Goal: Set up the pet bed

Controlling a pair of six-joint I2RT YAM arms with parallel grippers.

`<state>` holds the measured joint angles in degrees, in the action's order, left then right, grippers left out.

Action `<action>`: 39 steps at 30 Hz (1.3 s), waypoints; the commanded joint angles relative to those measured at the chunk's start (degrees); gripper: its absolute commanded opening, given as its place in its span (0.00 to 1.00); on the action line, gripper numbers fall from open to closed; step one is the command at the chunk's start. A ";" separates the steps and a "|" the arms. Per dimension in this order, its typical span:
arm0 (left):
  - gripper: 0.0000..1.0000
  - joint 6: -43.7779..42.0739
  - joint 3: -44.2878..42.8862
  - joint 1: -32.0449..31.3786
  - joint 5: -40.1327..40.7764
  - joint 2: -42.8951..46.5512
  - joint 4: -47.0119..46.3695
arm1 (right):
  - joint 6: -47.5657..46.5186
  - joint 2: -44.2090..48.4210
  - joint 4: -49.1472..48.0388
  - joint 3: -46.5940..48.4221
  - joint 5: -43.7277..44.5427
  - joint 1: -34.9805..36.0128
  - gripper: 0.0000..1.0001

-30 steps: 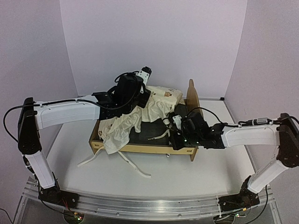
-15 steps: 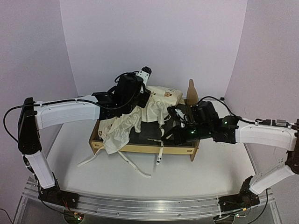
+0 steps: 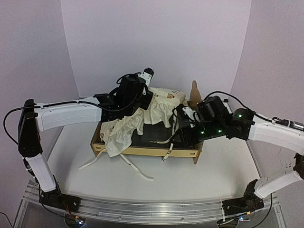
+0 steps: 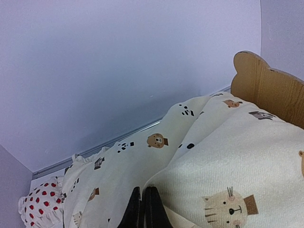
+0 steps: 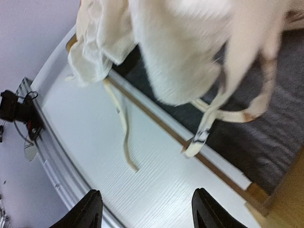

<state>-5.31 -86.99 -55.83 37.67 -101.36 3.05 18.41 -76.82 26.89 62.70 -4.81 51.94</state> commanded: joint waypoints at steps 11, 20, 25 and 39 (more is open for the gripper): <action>0.00 1.61 -1.17 0.46 1.53 2.37 -0.50 | -13.79 -3.32 -9.85 -1.86 30.12 -0.02 0.46; 0.00 1.40 -1.35 0.47 1.67 2.62 0.37 | -15.83 -9.12 -16.32 -0.67 30.49 -0.09 0.44; 0.00 1.36 -1.31 0.46 1.99 3.02 0.69 | -15.69 -9.68 -20.31 -1.86 27.12 -0.11 0.40; 0.00 1.02 -1.31 0.47 2.30 4.68 0.89 | -17.76 -7.89 -29.41 -7.20 27.83 -0.35 0.33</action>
<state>-4.43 -86.98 -55.83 37.67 -101.11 4.51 1.96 -86.35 2.79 57.25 22.76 51.87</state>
